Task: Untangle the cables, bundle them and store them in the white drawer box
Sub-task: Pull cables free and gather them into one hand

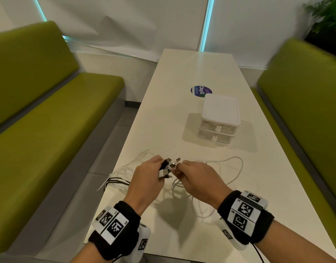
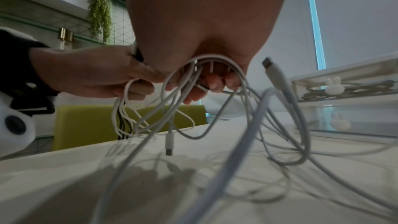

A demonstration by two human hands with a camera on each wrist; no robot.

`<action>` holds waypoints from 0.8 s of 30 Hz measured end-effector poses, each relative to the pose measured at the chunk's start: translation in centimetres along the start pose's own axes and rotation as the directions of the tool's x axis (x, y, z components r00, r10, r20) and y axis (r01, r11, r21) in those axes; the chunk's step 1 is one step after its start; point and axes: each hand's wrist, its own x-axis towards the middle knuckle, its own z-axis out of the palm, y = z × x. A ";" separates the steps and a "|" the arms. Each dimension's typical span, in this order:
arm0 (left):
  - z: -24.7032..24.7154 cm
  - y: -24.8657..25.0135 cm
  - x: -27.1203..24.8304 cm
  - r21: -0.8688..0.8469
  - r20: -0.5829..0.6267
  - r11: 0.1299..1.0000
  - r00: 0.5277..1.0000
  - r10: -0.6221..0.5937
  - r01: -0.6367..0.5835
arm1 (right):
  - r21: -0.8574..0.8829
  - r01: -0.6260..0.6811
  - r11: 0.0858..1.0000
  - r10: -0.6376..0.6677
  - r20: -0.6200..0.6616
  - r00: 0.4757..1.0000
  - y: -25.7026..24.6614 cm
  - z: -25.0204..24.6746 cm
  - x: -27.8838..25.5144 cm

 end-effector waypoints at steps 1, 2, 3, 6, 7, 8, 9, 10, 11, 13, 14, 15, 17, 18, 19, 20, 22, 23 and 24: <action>-0.1 -0.2 0.1 0.010 -0.012 1.000 1.000 -0.003 0.003 | -0.003 0.006 1.000 -0.006 -0.016 1.000 0.1 0.1 0.0; -0.4 -0.4 0.3 0.012 -0.014 1.000 1.000 -0.023 0.024 | 0.001 0.008 1.000 -0.008 -0.033 0.999 0.2 0.2 0.1; -0.6 -0.7 0.4 0.007 -0.012 0.999 0.999 -0.043 0.043 | 0.007 0.007 1.000 -0.007 -0.047 0.999 0.2 0.3 0.2; -1.4 -1.1 0.8 -0.039 0.009 0.990 0.991 -0.132 0.132 | -0.002 -0.023 1.000 0.023 -0.096 0.995 -0.6 0.3 1.1; -1.8 -1.3 0.9 -0.064 0.013 0.982 0.984 -0.178 0.179 | -0.021 -0.012 1.000 0.009 -0.134 0.991 -0.9 0.3 1.4; -2.2 -1.4 1.0 -0.089 0.012 0.969 0.973 -0.231 0.231 | -0.049 0.013 0.999 -0.021 -0.173 0.985 -1.2 0.4 1.8; -2.6 -1.5 1.0 -0.117 0.017 0.953 0.960 -0.278 0.278 | -0.086 0.028 0.996 -0.046 -0.214 0.976 -1.4 0.6 2.1; -2.9 -1.7 1.0 -0.142 0.031 0.937 0.947 -0.319 0.320 | -0.115 0.030 0.993 -0.058 -0.245 0.968 -1.7 0.8 2.4; -3.2 -1.7 1.0 -0.157 0.050 0.926 0.939 -0.341 0.344 | -0.143 0.022 0.990 -0.059 -0.259 0.964 -1.8 1.1 2.5; -3.4 -2.1 1.0 -0.201 0.058 0.901 0.923 -0.380 0.383 | -0.213 0.007 0.977 -0.065 -0.268 0.961 -1.8 1.6 3.0; -3.5 -2.3 1.1 -0.247 0.056 0.878 0.911 -0.409 0.409 | -0.246 -0.006 0.969 -0.062 -0.270 0.961 -1.7 1.8 3.1; -3.7 -2.7 1.2 -0.295 0.055 0.849 0.895 -0.443 0.439 | -0.273 -0.014 0.962 -0.060 -0.262 0.963 -1.8 2.0 3.4; -3.8 -3.3 1.3 -0.337 0.057 0.815 0.874 -0.483 0.472 | -0.289 -0.035 0.957 -0.043 -0.260 0.965 -2.1 2.0 3.6; -3.9 -3.6 1.3 -0.332 0.053 0.812 0.869 -0.492 0.480 | -0.273 -0.040 0.961 -0.035 -0.263 0.964 -2.3 1.9 3.8; -4.0 -3.8 1.3 -0.328 0.046 0.811 0.866 -0.499 0.485 | -0.243 -0.042 0.969 -0.026 -0.270 0.963 -2.5 1.8 3.8; -4.1 -4.1 1.3 -0.337 0.035 0.809 0.865 -0.501 0.482 | -0.217 -0.042 0.975 -0.017 -0.263 0.965 -2.8 1.7 3.9; -4.3 -4.5 1.3 -0.368 0.037 0.802 0.869 -0.494 0.471 | -0.205 -0.050 0.978 0.006 -0.208 0.978 -3.3 1.5 3.9; -4.4 -4.7 1.3 -0.392 0.061 0.793 0.873 -0.484 0.467 | -0.209 -0.051 0.977 0.017 -0.162 0.987 -3.5 1.5 4.0; -4.5 -4.8 1.3 -0.422 0.093 0.780 0.878 -0.470 0.462 | -0.211 -0.059 0.976 0.036 -0.113 0.993 -3.5 1.5 4.0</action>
